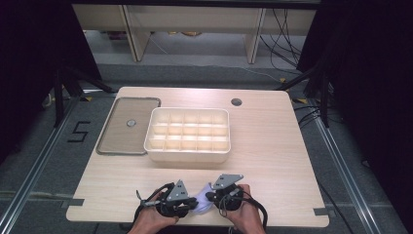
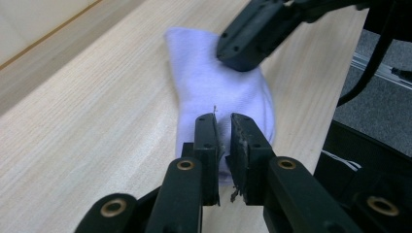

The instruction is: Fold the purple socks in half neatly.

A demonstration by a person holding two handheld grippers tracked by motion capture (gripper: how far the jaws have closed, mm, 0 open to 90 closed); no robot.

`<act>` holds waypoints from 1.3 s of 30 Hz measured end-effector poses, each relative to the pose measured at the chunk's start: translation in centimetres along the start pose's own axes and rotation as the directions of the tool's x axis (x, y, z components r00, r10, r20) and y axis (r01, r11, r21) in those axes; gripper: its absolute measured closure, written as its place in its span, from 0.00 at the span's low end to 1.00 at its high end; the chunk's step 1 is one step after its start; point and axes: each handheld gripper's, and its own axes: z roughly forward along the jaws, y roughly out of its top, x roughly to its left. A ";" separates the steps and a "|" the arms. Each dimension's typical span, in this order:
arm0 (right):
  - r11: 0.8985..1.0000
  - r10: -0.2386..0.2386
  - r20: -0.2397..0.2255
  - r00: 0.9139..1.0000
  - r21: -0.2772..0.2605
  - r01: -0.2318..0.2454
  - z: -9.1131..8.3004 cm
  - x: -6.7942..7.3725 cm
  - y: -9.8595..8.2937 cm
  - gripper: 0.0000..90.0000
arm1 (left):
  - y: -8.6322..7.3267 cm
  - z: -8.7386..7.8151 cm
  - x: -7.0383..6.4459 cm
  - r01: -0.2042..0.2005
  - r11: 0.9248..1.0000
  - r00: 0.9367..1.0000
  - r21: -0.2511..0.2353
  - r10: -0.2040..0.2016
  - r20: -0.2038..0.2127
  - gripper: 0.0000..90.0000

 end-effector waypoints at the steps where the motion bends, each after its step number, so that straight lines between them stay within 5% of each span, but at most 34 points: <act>1: 1.000 0.016 0.001 1.000 0.004 -0.016 -0.1 0.1 -0.1 1.00 | 0.0 0.1 -0.1 0.017 1.000 1.000 -0.014 -0.017 0.009 0.90; 6: 0.999 0.037 0.009 0.999 -0.028 -0.037 -0.8 -0.1 0.0 0.85 | 0.0 0.0 0.2 -0.026 1.000 1.000 -0.001 0.026 0.003 0.89; 11: 0.997 0.070 0.051 0.996 -0.048 -0.068 -0.8 -0.7 0.3 0.66 | 0.0 0.0 0.0 -0.011 1.000 1.000 0.006 0.011 0.002 0.89; 18: 0.995 0.086 0.045 0.995 0.040 -0.088 0.7 -1.1 0.7 0.45 | 0.0 0.0 0.0 -0.038 0.999 0.999 0.002 0.038 0.013 0.88; 19: 0.994 0.096 0.045 0.994 0.057 -0.098 0.9 -1.2 0.7 0.45 | 0.0 0.1 -0.1 -0.016 1.000 1.000 -0.015 0.016 0.014 0.88; 22: 0.995 0.078 0.019 0.997 0.060 -0.079 1.2 -1.7 0.7 0.44 | 0.0 0.0 0.1 -0.036 0.999 0.999 -0.002 0.036 0.016 0.87; 23: 0.991 0.113 -0.005 0.994 0.079 -0.112 1.5 -1.8 0.7 0.46 | 0.0 -0.1 0.0 -0.037 0.999 0.999 -0.001 0.037 0.016 0.87; 27: 0.990 0.117 -0.029 0.993 0.079 -0.114 1.9 -2.2 0.6 0.46 | -0.1 -0.1 0.1 -0.047 0.999 0.999 0.001 0.047 0.025 0.86; 29: 0.995 0.084 -0.056 0.995 0.058 -0.081 2.1 -2.7 0.5 0.47 | -0.1 0.1 0.0 -0.025 1.000 0.999 -0.017 0.025 0.025 0.86; 30: 0.993 0.107 -0.055 0.993 0.056 -0.104 2.1 -2.6 0.4 0.49 | -0.2 0.1 -0.1 0.001 1.000 0.999 -0.020 0.000 0.032 0.86; 33: 0.994 0.093 -0.079 0.993 0.057 -0.089 2.1 -2.7 0.5 0.56 | -0.2 0.0 0.1 -0.014 1.000 0.999 -0.014 0.014 0.031 0.85; 34: 0.983 0.171 -0.082 0.982 0.086 -0.164 1.9 -2.2 0.5 0.59 | -0.2 0.0 0.2 -0.024 1.000 0.999 -0.013 0.025 0.040 0.85; 39: 0.978 0.198 -0.113 0.974 0.085 -0.189 1.9 -2.3 0.3 0.67 | -0.2 -0.1 0.3 -0.012 1.000 0.999 -0.012 0.012 0.044 0.79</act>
